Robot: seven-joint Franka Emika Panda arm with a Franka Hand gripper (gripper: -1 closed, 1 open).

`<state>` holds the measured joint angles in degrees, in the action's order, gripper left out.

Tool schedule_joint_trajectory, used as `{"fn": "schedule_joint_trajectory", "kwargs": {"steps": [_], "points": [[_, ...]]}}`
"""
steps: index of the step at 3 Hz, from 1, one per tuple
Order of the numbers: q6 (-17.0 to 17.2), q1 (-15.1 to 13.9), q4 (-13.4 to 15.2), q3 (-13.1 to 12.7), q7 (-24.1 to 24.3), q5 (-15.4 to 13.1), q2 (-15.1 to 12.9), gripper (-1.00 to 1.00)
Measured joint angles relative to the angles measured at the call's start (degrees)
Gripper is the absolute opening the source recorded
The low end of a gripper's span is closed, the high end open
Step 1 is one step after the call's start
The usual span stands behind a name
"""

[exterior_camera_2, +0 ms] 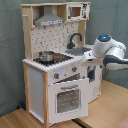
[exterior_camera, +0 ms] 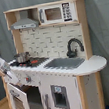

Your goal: Play with the kitchen

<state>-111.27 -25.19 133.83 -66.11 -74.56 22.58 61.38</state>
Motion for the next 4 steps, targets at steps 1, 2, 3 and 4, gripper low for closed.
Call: {"fn": "schedule_joint_trajectory", "kwargs": {"steps": [1,2,3,4], "points": [[-1.79,-2.21,-0.01,-0.06,-4.71,1.47,-2.41,1.0],[-4.37,-4.04,-0.01,-1.02,-8.35,2.57,-6.25,1.0],[-8.1,-5.05,-0.02,-2.99,-9.1,2.57,-10.45,1.0],[-12.67,-7.26,-0.03,-5.16,-10.1,2.56,-13.86,1.0]]}}
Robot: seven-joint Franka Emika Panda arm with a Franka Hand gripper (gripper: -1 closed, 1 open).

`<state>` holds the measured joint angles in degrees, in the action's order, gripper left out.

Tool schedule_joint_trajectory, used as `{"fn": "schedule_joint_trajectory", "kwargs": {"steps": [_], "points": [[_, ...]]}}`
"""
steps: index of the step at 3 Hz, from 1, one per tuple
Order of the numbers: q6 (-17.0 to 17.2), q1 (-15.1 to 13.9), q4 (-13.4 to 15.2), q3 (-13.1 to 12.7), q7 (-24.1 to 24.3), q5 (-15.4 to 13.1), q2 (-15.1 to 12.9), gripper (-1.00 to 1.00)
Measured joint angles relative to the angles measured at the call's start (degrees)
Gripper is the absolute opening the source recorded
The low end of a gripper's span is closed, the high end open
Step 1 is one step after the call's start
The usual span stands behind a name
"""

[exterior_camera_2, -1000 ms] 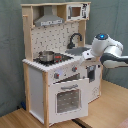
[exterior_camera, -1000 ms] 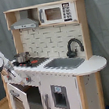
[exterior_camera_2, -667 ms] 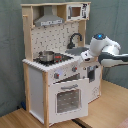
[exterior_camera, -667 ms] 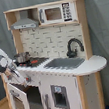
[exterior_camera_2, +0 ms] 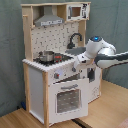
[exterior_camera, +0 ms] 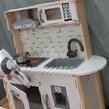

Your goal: Play with the kitchen

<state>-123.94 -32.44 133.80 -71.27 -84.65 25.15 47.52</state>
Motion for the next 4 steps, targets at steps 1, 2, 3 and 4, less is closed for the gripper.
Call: {"fn": "schedule_joint_trajectory", "kwargs": {"steps": [1,2,3,4], "points": [[-1.24,-0.76,-0.02,-0.62,-0.37,0.0,-0.81,1.0],[-1.8,-1.12,-0.04,-0.94,-0.53,0.0,-1.19,-1.0],[-4.02,-2.44,-0.1,-2.37,-0.85,0.0,-2.67,-1.0],[-7.68,-4.75,-0.11,-5.81,-0.9,0.0,-5.05,-1.0]]}}
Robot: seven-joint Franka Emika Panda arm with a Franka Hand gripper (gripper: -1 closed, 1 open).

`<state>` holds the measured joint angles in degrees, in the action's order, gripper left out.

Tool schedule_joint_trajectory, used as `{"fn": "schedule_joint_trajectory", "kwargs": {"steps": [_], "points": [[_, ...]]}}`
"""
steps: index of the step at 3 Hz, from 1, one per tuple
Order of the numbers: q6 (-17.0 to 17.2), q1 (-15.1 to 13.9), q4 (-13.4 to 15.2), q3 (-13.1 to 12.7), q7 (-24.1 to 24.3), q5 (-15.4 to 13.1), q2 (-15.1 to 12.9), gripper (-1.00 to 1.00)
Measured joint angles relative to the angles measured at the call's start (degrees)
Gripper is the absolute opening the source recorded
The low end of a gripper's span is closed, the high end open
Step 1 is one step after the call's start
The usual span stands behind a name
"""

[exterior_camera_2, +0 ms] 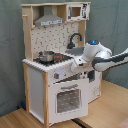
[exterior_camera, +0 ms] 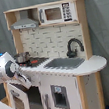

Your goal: Play with the kitchen

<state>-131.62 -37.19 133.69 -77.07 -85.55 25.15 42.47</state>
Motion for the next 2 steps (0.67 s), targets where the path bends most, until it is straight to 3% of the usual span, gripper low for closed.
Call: {"fn": "schedule_joint_trajectory", "kwargs": {"steps": [1,2], "points": [[-2.51,-2.96,0.0,-3.91,0.0,0.0,-1.98,-1.0],[-2.76,-7.27,0.09,-7.93,-0.68,0.0,-2.69,-1.0]]}}
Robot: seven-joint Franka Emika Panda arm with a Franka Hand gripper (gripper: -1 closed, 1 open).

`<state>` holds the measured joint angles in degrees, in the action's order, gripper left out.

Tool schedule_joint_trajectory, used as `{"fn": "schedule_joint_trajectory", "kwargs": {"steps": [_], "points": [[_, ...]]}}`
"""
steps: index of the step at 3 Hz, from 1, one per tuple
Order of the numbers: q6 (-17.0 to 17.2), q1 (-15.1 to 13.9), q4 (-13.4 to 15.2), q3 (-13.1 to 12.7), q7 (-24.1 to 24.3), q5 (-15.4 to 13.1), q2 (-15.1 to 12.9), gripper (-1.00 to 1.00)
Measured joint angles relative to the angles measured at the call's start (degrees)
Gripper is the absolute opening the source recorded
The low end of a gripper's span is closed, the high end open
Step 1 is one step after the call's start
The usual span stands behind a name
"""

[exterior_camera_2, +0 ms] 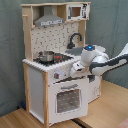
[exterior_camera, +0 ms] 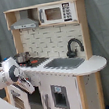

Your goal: Play with the kitchen

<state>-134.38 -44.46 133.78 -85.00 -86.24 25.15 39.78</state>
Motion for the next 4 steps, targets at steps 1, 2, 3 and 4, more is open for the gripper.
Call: {"fn": "schedule_joint_trajectory", "kwargs": {"steps": [1,2,3,4], "points": [[0.15,-3.5,0.32,-4.56,0.04,0.12,-0.71,-1.0],[0.47,-5.16,0.06,-8.7,2.28,3.57,-0.92,-1.0],[0.07,-4.35,-0.04,-10.53,7.0,6.18,-0.92,-1.0],[-0.19,-2.93,-0.09,-11.21,12.23,8.39,-0.92,-1.0]]}}
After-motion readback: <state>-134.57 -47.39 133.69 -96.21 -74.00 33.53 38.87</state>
